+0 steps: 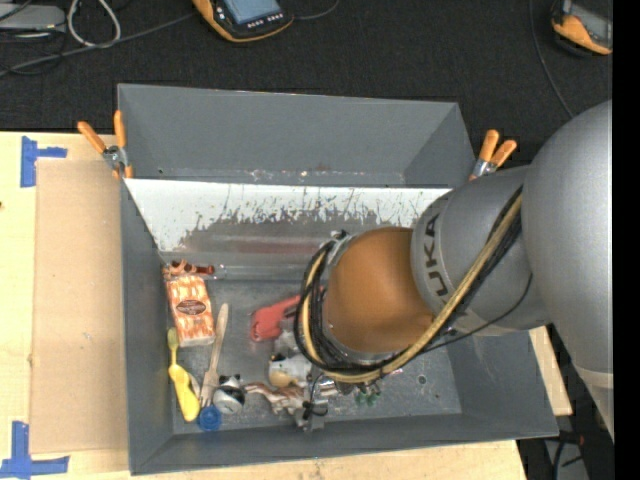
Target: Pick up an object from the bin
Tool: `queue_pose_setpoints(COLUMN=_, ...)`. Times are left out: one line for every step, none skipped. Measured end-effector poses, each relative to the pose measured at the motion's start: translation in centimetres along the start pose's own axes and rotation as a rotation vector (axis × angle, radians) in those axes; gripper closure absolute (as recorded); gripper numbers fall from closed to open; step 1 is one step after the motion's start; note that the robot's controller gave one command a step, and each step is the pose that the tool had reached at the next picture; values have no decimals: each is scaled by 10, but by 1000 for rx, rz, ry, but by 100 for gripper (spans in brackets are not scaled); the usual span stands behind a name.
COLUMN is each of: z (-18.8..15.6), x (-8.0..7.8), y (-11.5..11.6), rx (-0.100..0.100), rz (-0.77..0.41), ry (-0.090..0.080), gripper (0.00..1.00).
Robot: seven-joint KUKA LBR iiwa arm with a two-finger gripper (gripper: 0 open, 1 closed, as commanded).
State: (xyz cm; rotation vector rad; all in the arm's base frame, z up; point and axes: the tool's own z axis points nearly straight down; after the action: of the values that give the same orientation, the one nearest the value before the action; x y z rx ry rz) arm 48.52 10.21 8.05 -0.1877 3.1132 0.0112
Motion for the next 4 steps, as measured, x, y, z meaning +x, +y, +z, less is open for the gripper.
queue_pose_setpoints(z=9, x=1, y=14, rx=1, rz=79, ry=17, gripper=100)
queue_pose_setpoints(z=9, x=1, y=14, rx=1, rz=80, ry=17, gripper=100)
queue_pose_setpoints(z=-54, x=-1, y=12, rx=2, rz=39, ry=27, gripper=100)
queue_pose_setpoints(z=-90, x=-2, y=8, rx=2, rz=100, ry=24, gripper=100)
